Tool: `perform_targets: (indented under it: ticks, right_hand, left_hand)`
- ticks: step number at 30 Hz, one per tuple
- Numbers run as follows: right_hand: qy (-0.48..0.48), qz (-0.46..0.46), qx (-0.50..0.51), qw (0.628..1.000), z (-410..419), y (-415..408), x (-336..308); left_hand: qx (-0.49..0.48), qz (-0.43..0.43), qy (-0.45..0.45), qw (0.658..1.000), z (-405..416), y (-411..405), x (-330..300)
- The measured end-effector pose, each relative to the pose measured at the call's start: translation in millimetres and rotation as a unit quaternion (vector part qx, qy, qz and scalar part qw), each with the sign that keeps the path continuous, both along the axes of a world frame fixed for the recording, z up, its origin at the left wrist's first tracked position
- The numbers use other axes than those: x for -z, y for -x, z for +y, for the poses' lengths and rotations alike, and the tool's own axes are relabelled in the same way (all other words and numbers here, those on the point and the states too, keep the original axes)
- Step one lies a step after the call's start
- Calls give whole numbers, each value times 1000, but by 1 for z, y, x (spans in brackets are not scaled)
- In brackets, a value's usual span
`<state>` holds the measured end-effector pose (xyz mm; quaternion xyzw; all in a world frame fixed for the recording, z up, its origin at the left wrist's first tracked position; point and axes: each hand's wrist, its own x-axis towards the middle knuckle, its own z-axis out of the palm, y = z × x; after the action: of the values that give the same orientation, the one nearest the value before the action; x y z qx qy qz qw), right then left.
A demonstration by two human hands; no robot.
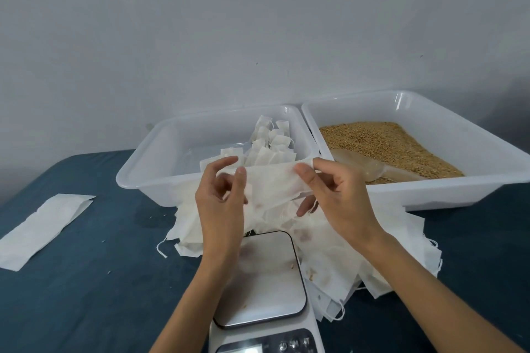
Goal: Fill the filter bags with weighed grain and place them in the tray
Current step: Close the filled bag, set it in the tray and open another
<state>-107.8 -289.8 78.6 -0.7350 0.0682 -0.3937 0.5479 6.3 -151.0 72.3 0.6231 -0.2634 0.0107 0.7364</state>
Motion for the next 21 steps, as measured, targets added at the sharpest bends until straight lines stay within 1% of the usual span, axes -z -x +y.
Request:
perform_targets:
  ticks: [1,3,5,7,9,10,11,13,14,15,16,17,18,19,20,21]
  right_hand:
    - [11,7,7,1000,-1,1,-2]
    - [35,26,12,999,-3,3,-5]
    - [61,40,12,997,-1,5,-9]
    - [108,56,3,993,2,7,-14]
    - [164,80,-6,983,6,9,-20]
    - [176,84,-10,981,7,11,-22]
    - [171,76,-14,982,6,14,-25]
    - [106,45,-14,993,-6,22,-33]
    - [82,37,6,996,-19,26,-37]
    - [80,43,43,995,-35,29,-40]
    - [99,70,93,988,-55,31,-42]
    - [133,130,142,972,-79,34,-44]
    - [172,219,181,943,-101,37,-45]
    - [206,321,205,902,-122,39,-46]
    - [230,415,208,855,-139,42,-45]
    - [246,491,200,812,-150,44,-44]
  left_hand:
    - [7,-48,-15,999,2,2,-3]
    - [80,-128,-74,986,6,8,-8]
    - [153,-167,-156,961,6,17,-8]
    - [175,-196,-194,945,2,26,-4]
    - [193,-190,-185,945,-3,31,-2]
    - [200,-179,-177,947,-3,32,-2]
    - [201,-169,-170,950,-3,32,-3]
    - [183,-156,-158,958,-2,30,-3]
    - [175,-147,-150,962,-2,29,-2]
    - [176,-128,-140,966,-2,29,-2]
    - [187,-100,-125,969,-3,28,-2]
    - [204,-63,-104,971,-3,28,-2]
    - [220,-26,-81,972,-4,28,-3]
    - [232,5,-62,971,-5,29,-3]
    - [237,29,-50,970,-5,29,-4]
    - [239,45,-43,969,-6,29,-5]
